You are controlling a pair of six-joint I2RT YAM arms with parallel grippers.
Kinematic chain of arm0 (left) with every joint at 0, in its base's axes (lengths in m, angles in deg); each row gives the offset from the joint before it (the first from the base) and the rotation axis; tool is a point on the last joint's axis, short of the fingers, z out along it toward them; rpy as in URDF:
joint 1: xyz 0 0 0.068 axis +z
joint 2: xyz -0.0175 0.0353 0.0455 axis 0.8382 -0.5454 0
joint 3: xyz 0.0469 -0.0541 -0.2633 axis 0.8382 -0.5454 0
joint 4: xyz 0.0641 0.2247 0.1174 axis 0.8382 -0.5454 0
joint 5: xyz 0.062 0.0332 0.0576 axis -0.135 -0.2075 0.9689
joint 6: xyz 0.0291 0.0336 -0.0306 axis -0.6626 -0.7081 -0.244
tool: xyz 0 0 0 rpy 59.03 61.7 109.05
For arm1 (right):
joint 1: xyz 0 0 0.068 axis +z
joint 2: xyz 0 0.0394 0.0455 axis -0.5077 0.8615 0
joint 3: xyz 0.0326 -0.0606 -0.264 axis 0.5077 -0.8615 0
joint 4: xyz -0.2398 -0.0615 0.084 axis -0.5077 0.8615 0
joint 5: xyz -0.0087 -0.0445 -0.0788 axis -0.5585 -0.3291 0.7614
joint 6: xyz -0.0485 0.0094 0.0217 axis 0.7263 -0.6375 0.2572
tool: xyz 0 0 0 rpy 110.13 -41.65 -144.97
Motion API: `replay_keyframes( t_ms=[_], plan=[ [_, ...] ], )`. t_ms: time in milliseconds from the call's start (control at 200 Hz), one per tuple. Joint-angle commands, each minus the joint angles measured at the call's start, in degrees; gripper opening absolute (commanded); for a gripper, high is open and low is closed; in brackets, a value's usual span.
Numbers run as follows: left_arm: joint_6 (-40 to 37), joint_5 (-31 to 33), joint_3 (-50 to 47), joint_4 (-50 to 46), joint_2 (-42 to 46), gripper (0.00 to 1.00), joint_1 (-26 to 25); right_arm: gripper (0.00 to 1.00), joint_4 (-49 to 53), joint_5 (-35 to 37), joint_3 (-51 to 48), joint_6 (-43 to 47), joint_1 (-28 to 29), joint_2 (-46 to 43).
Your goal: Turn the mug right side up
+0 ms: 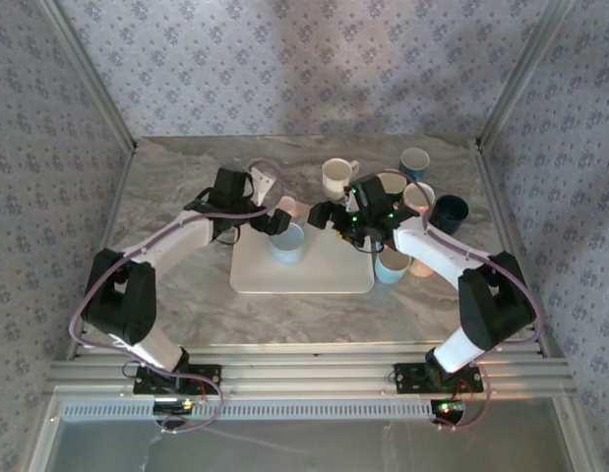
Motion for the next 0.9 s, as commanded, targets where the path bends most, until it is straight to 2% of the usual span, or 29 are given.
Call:
replay_keyframes(
  t_ms=[0,285,465,535,695,894],
  plan=[
    [-2.87,-1.98,5.89,3.98,-5.7,0.99,-0.65,1.0,1.23,0.65,-1.28,0.12,-1.17,-3.0],
    [-1.04,-2.49,14.73,0.61,-15.28,0.88,-0.99,1.0,1.45,0.61,-4.06,0.13,-2.12,-5.72],
    [-1.23,-3.13,13.39,-0.22,-16.23,0.81,-1.33,0.98,1.34,0.82,-4.39,0.86,-2.56,-6.52],
    [-1.4,-3.13,12.46,-0.32,-16.27,0.76,-1.36,0.97,1.13,0.7,-4.15,1.1,-2.68,-6.61],
    [-2.08,-3.55,14.37,-3.58,-17.35,0.57,-1.34,0.96,0.54,0.12,-4.0,0.95,-2.9,-6.68],
    [-2.32,-3.45,15.99,-3.89,-17.64,0.42,-1.22,0.97,1.11,0.12,-4.8,1.19,-3.09,-7.72]
  ],
)
